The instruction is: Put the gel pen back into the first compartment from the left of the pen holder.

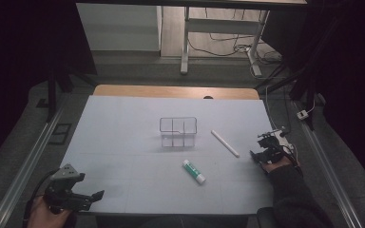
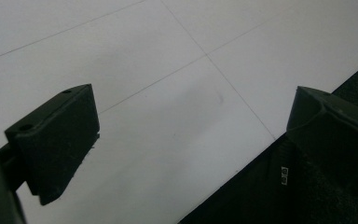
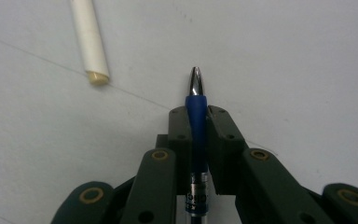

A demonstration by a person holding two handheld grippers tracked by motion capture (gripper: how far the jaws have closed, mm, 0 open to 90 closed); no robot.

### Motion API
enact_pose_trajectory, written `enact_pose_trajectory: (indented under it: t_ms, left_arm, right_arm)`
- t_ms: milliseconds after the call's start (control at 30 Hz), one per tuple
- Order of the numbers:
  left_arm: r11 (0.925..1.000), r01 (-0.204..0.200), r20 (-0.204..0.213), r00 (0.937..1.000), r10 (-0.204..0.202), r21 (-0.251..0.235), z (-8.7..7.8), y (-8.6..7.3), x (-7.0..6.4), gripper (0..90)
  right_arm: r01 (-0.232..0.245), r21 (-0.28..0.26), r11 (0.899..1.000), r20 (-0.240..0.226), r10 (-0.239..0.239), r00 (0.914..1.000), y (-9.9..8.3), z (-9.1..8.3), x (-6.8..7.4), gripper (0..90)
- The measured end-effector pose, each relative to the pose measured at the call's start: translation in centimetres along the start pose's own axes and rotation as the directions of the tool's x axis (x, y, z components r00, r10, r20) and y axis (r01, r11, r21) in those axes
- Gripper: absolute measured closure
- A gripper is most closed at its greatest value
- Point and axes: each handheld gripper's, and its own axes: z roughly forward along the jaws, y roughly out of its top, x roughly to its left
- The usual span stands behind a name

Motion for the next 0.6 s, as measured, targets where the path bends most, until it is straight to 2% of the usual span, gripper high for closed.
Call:
enact_pose_trajectory:
  t_ms: [167, 200, 333, 433, 467, 533, 567, 600]
  left_arm:
    - [1.0000, 0.000, 0.001, 1.0000, 0.000, 0.000, 0.0, 0.0, 0.0, 2.8]
    - [1.0000, 0.001, 0.000, 1.0000, -0.001, 0.000, 0.0, 0.0, 0.0, 2.9]
    - [1.0000, 0.004, 0.006, 1.0000, -0.004, -0.002, 0.0, 0.0, 0.1, 3.0]
    - [1.0000, 0.002, 0.006, 1.0000, -0.002, -0.001, 0.0, 0.0, 0.1, 3.1]
    - [1.0000, 0.001, 0.006, 1.0000, -0.001, -0.001, 0.0, 0.0, 0.0, 3.1]
    - [1.0000, 0.002, 0.007, 1.0000, -0.002, -0.004, 0.0, 0.0, 0.1, 3.1]
    - [1.0000, 0.004, 0.007, 1.0000, -0.004, -0.004, 0.0, 0.0, 0.1, 3.1]
    - [1.0000, 0.004, 0.008, 1.0000, -0.004, -0.005, -0.1, 0.0, 0.1, 3.1]
  right_arm:
    - [0.016, -0.080, 0.997, -0.014, -0.017, 0.9998, 0.1, -1.2, -0.1, 80.1]
    - [0.022, -0.111, 0.994, -0.020, -0.024, 0.9995, 0.2, -1.6, 0.1, 80.2]
    - [0.043, -0.148, 0.988, -0.023, -0.046, 0.9987, 0.3, -2.3, 0.4, 80.3]
    - [0.061, -0.208, 0.976, -0.030, -0.069, 0.9972, 0.7, -3.4, 0.9, 80.4]
    - [0.061, -0.208, 0.976, -0.030, -0.069, 0.9972, 0.7, -3.4, 0.9, 80.4]
    - [0.070, -0.237, 0.969, -0.030, -0.080, 0.9964, 0.9, -4.0, 1.1, 80.4]
    - [0.078, -0.270, 0.960, -0.035, -0.091, 0.9952, 1.1, -4.6, 1.4, 80.4]
    - [0.078, -0.270, 0.960, -0.035, -0.091, 0.9952, 1.1, -4.6, 1.4, 80.4]
